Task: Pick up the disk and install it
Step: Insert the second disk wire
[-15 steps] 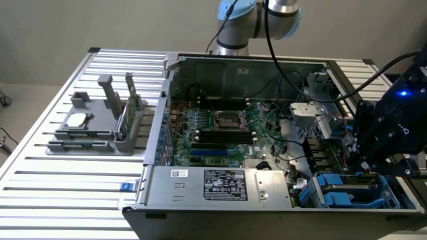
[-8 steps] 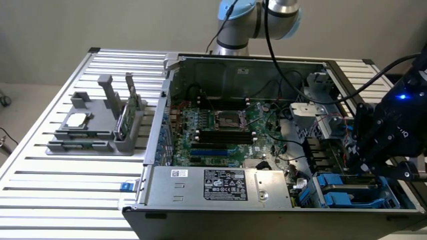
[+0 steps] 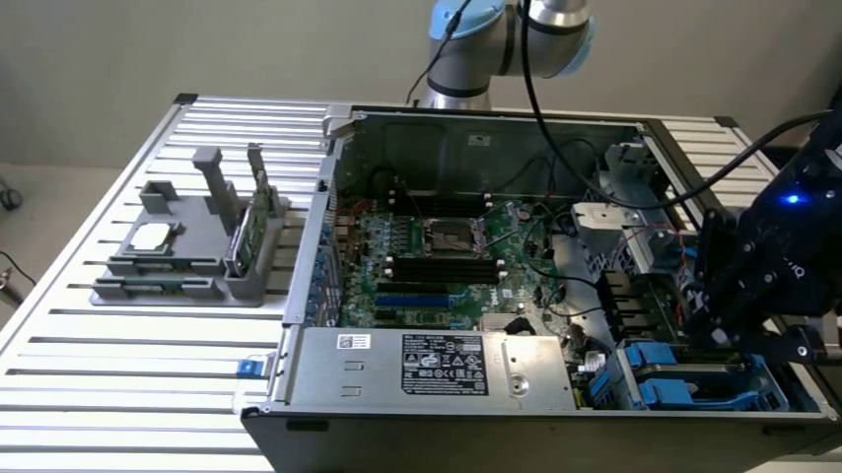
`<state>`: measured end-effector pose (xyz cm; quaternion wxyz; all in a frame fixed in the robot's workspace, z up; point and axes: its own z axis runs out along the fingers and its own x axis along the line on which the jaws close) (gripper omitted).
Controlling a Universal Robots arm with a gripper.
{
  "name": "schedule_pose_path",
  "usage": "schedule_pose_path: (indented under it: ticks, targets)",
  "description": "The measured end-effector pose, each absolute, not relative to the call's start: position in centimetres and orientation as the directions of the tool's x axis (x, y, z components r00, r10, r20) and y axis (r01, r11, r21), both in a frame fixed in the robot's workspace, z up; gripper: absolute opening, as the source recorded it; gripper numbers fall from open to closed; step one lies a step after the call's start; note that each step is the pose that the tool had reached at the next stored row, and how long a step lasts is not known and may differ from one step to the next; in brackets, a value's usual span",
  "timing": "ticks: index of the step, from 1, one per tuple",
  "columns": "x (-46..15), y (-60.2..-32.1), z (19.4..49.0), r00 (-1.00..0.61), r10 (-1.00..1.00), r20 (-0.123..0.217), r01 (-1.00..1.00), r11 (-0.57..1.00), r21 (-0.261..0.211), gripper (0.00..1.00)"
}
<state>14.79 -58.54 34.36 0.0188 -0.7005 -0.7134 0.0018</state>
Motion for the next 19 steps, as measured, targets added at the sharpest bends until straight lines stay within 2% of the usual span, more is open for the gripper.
schedule_pose_path:
  ticks: [19]
  targets:
    - [14.8, -58.7, 33.3, -0.018, 1.000, 0.023, 1.000, 0.019, -0.013, 0.16]
